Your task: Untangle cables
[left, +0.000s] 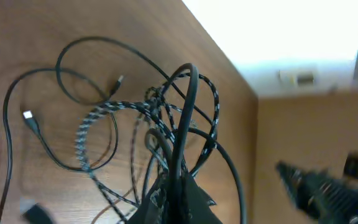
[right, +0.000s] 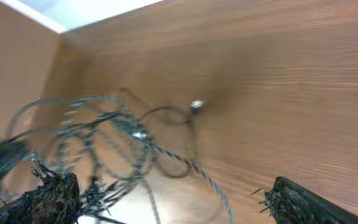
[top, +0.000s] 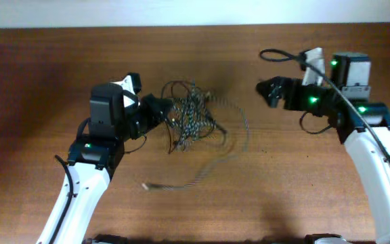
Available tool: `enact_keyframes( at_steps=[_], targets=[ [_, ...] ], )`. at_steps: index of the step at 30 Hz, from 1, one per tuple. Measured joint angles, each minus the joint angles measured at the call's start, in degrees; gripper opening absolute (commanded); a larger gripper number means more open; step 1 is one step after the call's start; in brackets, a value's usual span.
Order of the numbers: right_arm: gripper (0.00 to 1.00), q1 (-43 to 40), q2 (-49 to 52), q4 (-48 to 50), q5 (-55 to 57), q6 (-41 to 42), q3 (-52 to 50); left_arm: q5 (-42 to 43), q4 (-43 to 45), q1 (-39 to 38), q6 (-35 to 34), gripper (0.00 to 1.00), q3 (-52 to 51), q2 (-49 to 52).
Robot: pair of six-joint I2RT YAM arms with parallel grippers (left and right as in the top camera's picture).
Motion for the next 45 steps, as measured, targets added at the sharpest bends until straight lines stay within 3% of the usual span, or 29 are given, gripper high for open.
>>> enact_keyframes(
  at_steps=[2,3,4,6,8,11,14,15,16,18,19,20,22,23,25,28,29,31,34,37,38,42,43,45],
  targets=[
    [0.99,6.67,0.22,-0.20,-3.52,-3.13,0.00,8.87,12.33,0.07,9.35,0.00,-1.05,0.04],
    [0.92,11.23,1.27,-0.22,-7.96,-7.04,0.00,14.34,17.68,0.02,13.20,0.00,-0.72,-0.04],
    [0.76,12.63,1.55,-0.13,-10.62,-9.03,0.00,17.05,16.04,0.02,15.82,0.00,-0.57,-0.11],
    [0.56,13.05,1.57,-0.04,-12.83,-10.32,0.00,18.69,11.45,0.02,18.99,0.00,-0.39,-0.09],
    [0.40,13.05,1.57,0.02,-13.66,-2.75,0.00,18.91,11.30,0.02,19.93,0.00,-0.39,-0.09],
    [0.40,13.05,1.57,-0.15,-17.57,9.88,0.00,18.86,11.26,0.02,21.68,0.00,-0.39,-0.09],
    [0.36,19.56,1.81,-0.09,-15.45,13.73,0.00,17.70,11.26,0.02,21.88,0.00,-0.39,-0.09],
    [0.15,22.34,2.36,0.37,-12.63,14.01,0.00,17.57,11.28,0.02,21.88,0.00,-0.39,-0.09],
    [0.04,25.70,3.76,1.92,-9.05,15.96,0.00,17.40,11.32,0.02,21.88,0.00,-0.39,-0.09],
    [0.04,27.82,4.90,3.87,-1.07,18.45,-0.04,17.29,11.06,0.02,21.97,0.00,-0.39,-0.09],
    [0.04,26.03,4.85,5.31,-1.16,18.75,-0.07,17.05,9.29,-0.02,22.10,0.00,-0.33,-0.09],
    [0.04,23.71,4.46,8.94,-5.05,18.82,-0.35,14.10,3.15,-0.09,22.29,0.07,0.22,-0.22],
    [0.04,20.11,3.82,28.72,-23.39,20.61,-2.10,7.21,-8.61,-0.72,21.09,0.99,1.77,-0.72],
    [0.04,18.34,3.61,40.70,-30.82,24.13,-2.64,6.40,-10.86,-0.94,21.05,0.99,2.80,-1.64],
    [0.04,15.43,2.89,47.69,-35.82,29.18,-2.01,2.16,-14.93,-0.50,21.24,0.99,1.88,-1.27],
    [0.04,15.41,2.67,60.70,-36.02,36.39,-1.90,1.11,-15.96,-0.39,20.31,0.99,1.81,-1.22],
    [0.04,15.37,2.36,72.32,-34.23,38.91,-1.29,-0.22,-17.18,-0.26,20.24,0.99,1.38,-1.07],
    [0.04,14.80,1.27,79.12,-30.86,40.74,-0.63,-2.32,-20.31,-0.22,20.11,0.99,0.90,0.24],
    [0.04,12.81,1.22,76.91,-27.50,41.62,-0.61,-1.40,-20.31,-0.24,19.93,0.99,0.61,3.87],
    [0.04,12.63,1.22,69.18,-24.63,41.64,-0.44,6.99,-8.83,-3.69,20.37,0.99,0.04,4.66],
    [0.04,12.04,1.40,65.64,-22.51,41.77,-0.24,7.52,-0.61,-6.99,20.31,0.99,-0.07,3.50],
    [0.04,11.85,2.45,60.92,-16.44,41.79,-0.11,-11.76,-5.20,-14.38,18.34,0.99,-0.04,-16.46],
    [0.04,11.85,2.64,59.67,-15.87,42.03,-0.09,-14.27,-5.22,-15.39,17.90,0.99,-0.04,-17.35],
    [0.04,12.07,2.64,59.30,-15.50,42.45,-0.09,-19.23,-5.44,-18.18,9.09,0.99,-0.02,-14.45]
  ],
)
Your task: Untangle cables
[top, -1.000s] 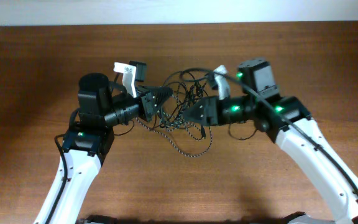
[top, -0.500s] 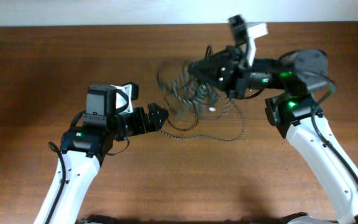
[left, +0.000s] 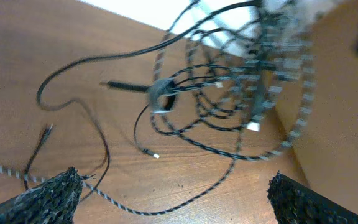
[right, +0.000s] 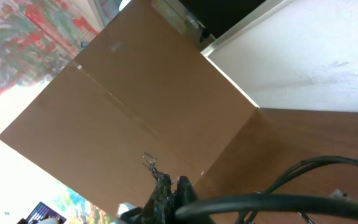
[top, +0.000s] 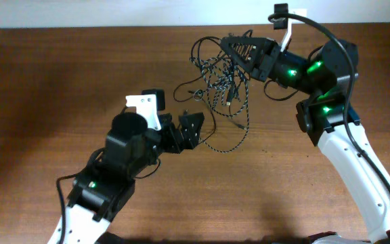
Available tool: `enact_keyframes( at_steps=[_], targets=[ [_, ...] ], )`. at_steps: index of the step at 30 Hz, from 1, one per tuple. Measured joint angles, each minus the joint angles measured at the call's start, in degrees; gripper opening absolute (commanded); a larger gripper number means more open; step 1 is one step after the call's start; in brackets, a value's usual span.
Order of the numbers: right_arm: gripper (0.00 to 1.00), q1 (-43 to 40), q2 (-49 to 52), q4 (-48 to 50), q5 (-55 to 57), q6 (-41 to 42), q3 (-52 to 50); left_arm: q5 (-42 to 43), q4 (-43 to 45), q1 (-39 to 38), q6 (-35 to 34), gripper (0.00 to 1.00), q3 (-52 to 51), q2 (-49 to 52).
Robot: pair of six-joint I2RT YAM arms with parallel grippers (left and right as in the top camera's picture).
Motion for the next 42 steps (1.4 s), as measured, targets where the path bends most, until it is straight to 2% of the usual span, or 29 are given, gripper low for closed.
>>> enact_keyframes(
  at_steps=[1,2,5,7,8,9,10,12,14,16,18,20,22,23,24,25,26,28,29,30,31,32,34,36,37,38,39,40,42],
  targets=[
    [0.04,0.57,0.00,0.13,0.00,0.04,0.00,-0.57,1.01,0.00,-4.55,0.99,0.00,3.30],
    [0.04,1.66,0.09,0.15,-0.13,0.28,0.02,1.49,7.13,0.00,-6.97,0.99,0.04,7.89],
    [0.04,5.38,0.37,0.02,-0.15,0.68,0.00,9.14,21.70,0.00,-9.18,0.99,0.02,21.68],
    [0.04,5.79,0.39,0.74,-0.20,0.70,0.00,10.86,19.63,-0.02,-9.40,0.95,0.11,29.81],
    [0.04,5.81,0.42,1.75,-0.20,0.81,0.00,10.95,16.72,0.00,-9.49,0.73,0.35,31.78],
    [0.04,5.84,0.44,2.86,-0.24,0.87,0.00,10.60,12.07,0.00,-9.86,0.30,0.48,33.27],
    [0.04,5.84,0.44,4.79,-0.22,0.85,-0.02,8.59,6.95,0.00,-10.12,0.00,0.66,33.81],
    [0.04,2.19,0.48,4.94,-0.07,0.44,-0.07,4.24,-1.44,0.00,-10.21,0.00,0.96,33.79],
    [0.05,-7.13,0.76,2.84,-0.81,-2.03,-0.15,-2.54,-12.52,-0.11,-10.08,0.00,1.62,32.22],
    [0.05,-16.41,0.63,-13.46,1.75,-6.75,-0.17,-9.49,-20.31,0.90,-10.29,0.00,1.84,25.00],
    [0.06,-21.49,0.79,-28.13,7.26,-11.13,-0.46,-11.13,-20.72,4.90,-10.95,0.00,1.62,12.55],
    [0.09,-22.84,0.66,-39.54,15.56,-15.65,-0.17,-10.64,-20.65,7.96,-13.27,0.05,1.44,3.72],
    [0.12,-27.56,0.81,-43.60,37.75,-22.16,-0.09,-13.77,-22.73,13.05,-16.96,0.16,0.90,-9.70],
    [0.22,-27.36,0.79,-44.54,43.54,-23.67,-0.02,-14.16,-22.75,13.88,-17.53,0.23,0.72,-13.14],
    [0.32,-27.32,0.79,-44.94,48.52,-24.59,-0.02,-15.17,-22.71,15.63,-18.32,0.17,0.66,-18.49],
    [0.40,-27.32,0.79,-45.20,50.31,-24.98,0.00,-15.41,-22.73,15.96,-19.98,0.05,0.66,-19.69],
    [0.46,-27.34,0.79,-46.31,49.00,-25.11,0.02,-15.19,-22.73,16.04,-21.81,0.00,0.66,-19.43],
    [0.69,-27.34,0.76,-51.30,34.05,-25.64,0.24,-13.53,-18.60,16.09,-24.39,0.01,0.37,-17.53],
    [0.75,-26.69,0.85,-54.82,22.10,-25.75,0.20,-12.00,-8.96,16.20,-25.22,0.17,-0.11,-15.54],
    [0.79,-25.03,0.96,-59.10,15.76,-25.81,0.55,-11.50,-0.37,16.20,-26.45,0.73,-0.37,-13.97],
    [0.79,-19.04,0.98,-62.90,9.88,-26.71,0.61,-10.64,4.33,16.20,-28.06,0.99,0.11,-11.21],
    [0.83,-15.15,1.01,-63.76,8.07,-27.69,0.59,-9.73,2.05,16.20,-28.48,0.99,0.24,-9.84],
    [0.95,-8.70,1.01,-63.95,14.62,-29.07,0.59,-7.85,-22.53,16.20,-29.35,0.99,1.62,-4.44],
    [0.95,-7.91,1.01,-65.59,23.45,-29.92,0.61,-4.68,-34.75,16.20,-29.94,0.97,0.20,7.63],
    [0.95,-8.44,1.01,-66.23,26.21,-30.08,0.61,-3.89,-36.22,15.41,-29.97,0.62,0.37,13.05],
    [0.95,-8.52,1.05,-66.34,27.89,-30.25,0.59,-3.48,-35.19,13.64,-30.16,0.34,0.39,21.11],
    [0.95,-8.52,1.07,-66.75,28.98,-30.25,0.61,-3.28,-35.06,12.15,-30.38,0.00,0.37,28.50],
    [0.96,-8.52,1.07,-67.30,29.97,-30.25,0.59,-2.95,-35.82,10.32,-30.58,0.00,0.55,36.52],
    [0.94,-8.52,1.07,-67.30,30.95,-30.27,0.61,-2.84,-36.00,9.70,-30.53,0.00,0.72,40.94]
  ],
)
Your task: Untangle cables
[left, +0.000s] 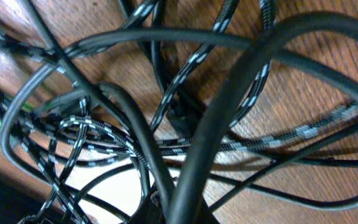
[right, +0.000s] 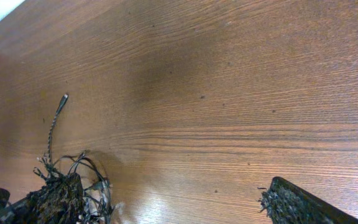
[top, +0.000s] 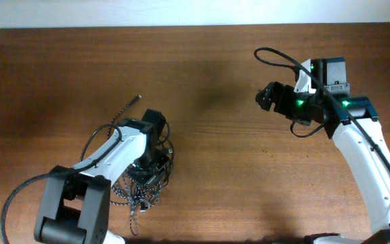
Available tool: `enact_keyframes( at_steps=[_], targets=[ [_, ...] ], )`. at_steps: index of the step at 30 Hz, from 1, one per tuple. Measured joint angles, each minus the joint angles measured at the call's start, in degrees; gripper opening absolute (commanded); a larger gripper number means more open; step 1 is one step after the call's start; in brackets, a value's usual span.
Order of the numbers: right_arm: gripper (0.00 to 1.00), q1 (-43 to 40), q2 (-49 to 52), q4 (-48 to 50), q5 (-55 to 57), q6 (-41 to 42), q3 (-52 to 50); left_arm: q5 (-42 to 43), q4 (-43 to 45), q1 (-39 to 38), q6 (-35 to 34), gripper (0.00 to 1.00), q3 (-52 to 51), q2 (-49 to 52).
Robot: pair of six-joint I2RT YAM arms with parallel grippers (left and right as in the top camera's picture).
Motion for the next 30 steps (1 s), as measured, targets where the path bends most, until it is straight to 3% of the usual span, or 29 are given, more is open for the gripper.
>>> enact_keyframes(
  at_steps=[3,5,7,10,11,12,13,15,16,19,21,22,23,26,30],
  targets=[
    [0.95,0.00,0.00,-0.02,0.35,-0.13,-0.02,2.12,3.34,2.67,7.37,0.00,10.45,-4.98],
    [0.90,0.00,0.00,-0.04,0.35,-0.15,-0.02,9.07,15.17,3.17,18.86,0.00,21.55,-20.68],
    [0.76,0.00,0.00,0.42,-4.68,-0.11,0.00,10.54,13.22,3.10,21.24,0.00,21.79,-27.74],
    [0.68,0.44,0.00,1.46,-21.42,-0.04,-0.02,11.34,9.92,3.13,25.09,0.00,21.68,-29.77],
    [0.66,1.88,0.00,1.90,-25.62,0.04,-0.02,11.80,10.95,3.13,25.66,0.00,21.59,-29.77],
    [0.56,5.79,0.00,2.23,-28.33,0.02,-0.02,12.20,12.09,3.13,25.73,0.00,21.42,-29.77],
    [0.54,9.16,0.00,2.69,-29.57,0.09,-0.02,12.44,12.87,3.13,25.66,0.00,21.38,-29.77],
    [0.54,17.07,0.04,14.62,-30.08,2.08,-0.59,14.12,12.92,3.13,25.46,0.00,21.35,-29.77],
    [0.53,19.93,0.04,21.31,-29.46,3.28,-0.61,15.63,12.96,3.13,25.46,0.00,21.31,-29.77],
    [0.53,23.34,0.04,23.15,-22.47,8.41,-0.59,19.93,12.98,3.13,23.63,0.00,21.22,-29.77],
    [0.44,24.63,0.04,24.09,-17.66,10.47,-0.59,21.77,12.96,3.13,21.33,0.00,21.20,-29.77],
    [0.35,24.87,0.04,24.48,-15.89,11.02,-0.59,23.08,13.07,3.13,20.02,0.00,21.20,-29.77],
    [0.04,24.94,0.17,24.50,-14.45,12.15,-0.59,24.96,13.66,3.13,18.82,0.00,21.20,-29.77],
    [0.04,25.94,4.42,24.26,-12.90,13.16,-0.52,26.34,14.84,3.13,16.11,0.04,21.09,-29.77],
    [0.04,14.36,-3.76,23.10,-14.95,10.36,-0.52,15.08,-0.07,2.62,19.89,0.20,20.94,-29.53]
  ],
)
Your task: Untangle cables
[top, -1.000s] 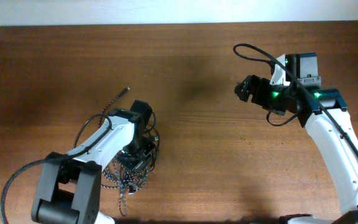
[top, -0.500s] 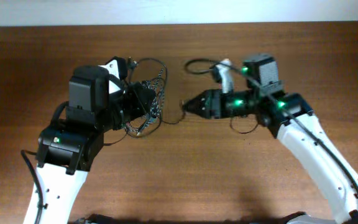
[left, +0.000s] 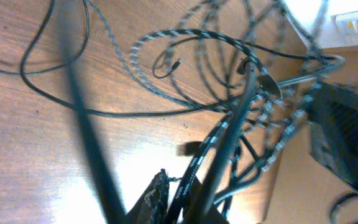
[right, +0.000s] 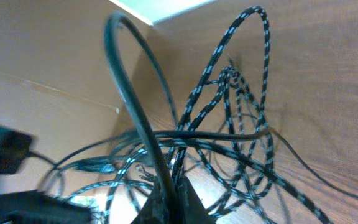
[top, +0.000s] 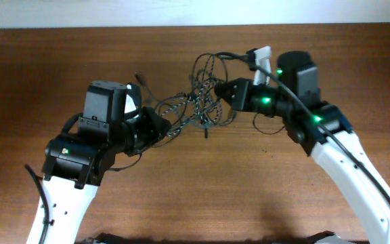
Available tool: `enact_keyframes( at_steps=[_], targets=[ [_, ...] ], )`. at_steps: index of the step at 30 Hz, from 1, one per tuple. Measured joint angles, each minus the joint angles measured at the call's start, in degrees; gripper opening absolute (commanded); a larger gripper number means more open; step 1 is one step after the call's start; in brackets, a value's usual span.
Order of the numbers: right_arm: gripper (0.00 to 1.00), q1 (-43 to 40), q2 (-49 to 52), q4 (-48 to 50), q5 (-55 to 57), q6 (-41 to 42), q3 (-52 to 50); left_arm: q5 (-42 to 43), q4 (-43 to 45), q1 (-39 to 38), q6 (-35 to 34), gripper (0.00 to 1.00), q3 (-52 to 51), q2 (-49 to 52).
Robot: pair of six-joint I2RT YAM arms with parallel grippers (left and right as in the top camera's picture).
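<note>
A tangle of black and black-and-white braided cables (top: 205, 102) is stretched between both grippers over the middle of the table. My left gripper (top: 156, 125) holds its left side. The left wrist view shows that gripper (left: 179, 180) shut on a few dark strands, with braided loops (left: 229, 68) spreading out beyond. My right gripper (top: 230, 91) grips the right side. Seen from the right wrist, it (right: 173, 183) is shut on a thick black cable (right: 129, 87) and braided strands (right: 253, 43).
The brown wooden table (top: 202, 196) ends at a white wall (top: 181, 12) at the back. A thin black cable end (top: 139, 78) sticks out at the tangle's far left. The right arm's own cable and white plug (top: 259, 53) arch over it.
The tangle was bunched at the front left under my left gripper, and the right gripper was open and empty at the right. Now both are shut on it at the table's middle.
First my left gripper held the tangle at mid-table while the right stood open. Then the right gripper held it near the back edge with the left open below. Then the left had it at the front left. Now both grip it.
</note>
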Motion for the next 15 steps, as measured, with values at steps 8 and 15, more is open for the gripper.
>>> enact_keyframes(
  at_steps=[8,15],
  targets=[
    [0.04,-19.76,-7.04,17.22,-19.41,11.06,-0.39,-4.35,4.26,-0.57,4.15,0.88,-0.31,14.45],
    [0.04,-19.78,-7.30,17.07,-19.96,11.78,-0.39,13.90,47.71,-10.62,-3.08,0.96,-0.66,14.99]
  ],
)
